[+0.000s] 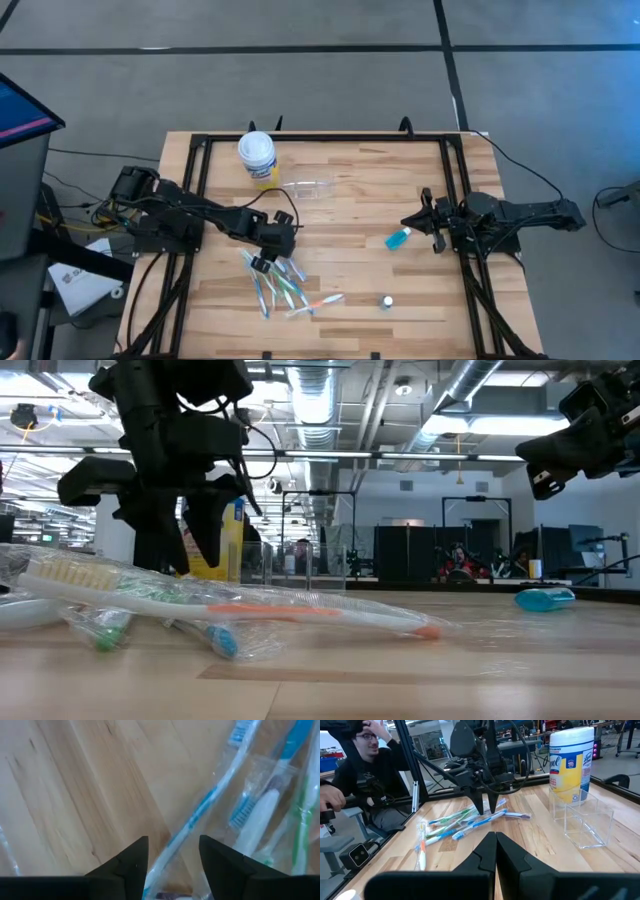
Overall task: Pick & Place toothbrushing station
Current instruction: Put the blue toothbrush into the transparent organizer
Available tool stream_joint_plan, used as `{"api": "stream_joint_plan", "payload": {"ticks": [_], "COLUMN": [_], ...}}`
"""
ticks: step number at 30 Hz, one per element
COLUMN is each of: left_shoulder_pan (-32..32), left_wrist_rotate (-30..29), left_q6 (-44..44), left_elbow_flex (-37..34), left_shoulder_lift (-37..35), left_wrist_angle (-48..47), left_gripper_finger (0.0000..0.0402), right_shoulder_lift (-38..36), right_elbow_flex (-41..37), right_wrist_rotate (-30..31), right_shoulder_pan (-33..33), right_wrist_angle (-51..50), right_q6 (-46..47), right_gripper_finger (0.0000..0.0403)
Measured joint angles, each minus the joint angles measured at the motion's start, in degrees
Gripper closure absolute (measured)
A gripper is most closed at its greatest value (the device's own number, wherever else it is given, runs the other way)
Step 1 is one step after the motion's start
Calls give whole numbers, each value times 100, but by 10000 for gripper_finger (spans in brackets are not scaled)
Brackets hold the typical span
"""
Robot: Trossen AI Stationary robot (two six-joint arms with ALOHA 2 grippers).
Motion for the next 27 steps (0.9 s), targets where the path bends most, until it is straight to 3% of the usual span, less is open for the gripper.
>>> {"api": "stream_joint_plan", "payload": {"ticks": [21, 27], "left_shoulder_pan": [63, 66], "left_wrist_rotate": [-110, -97], "left_q6": [140, 138], "left_elbow_flex": [-116, -137], "left_shoulder_lift": [535, 459], "left_wrist_angle": [194, 275], "left_gripper_finger": [246, 267], "right_shoulder_lift": [-2, -2], "right_elbow_flex": [0, 0], "right_wrist_rotate": [0, 0], "right_shoulder_pan": [2, 1], "right_wrist_angle": [43, 39], "right_q6": [4, 4], "right_gripper_finger": [403, 403]}}
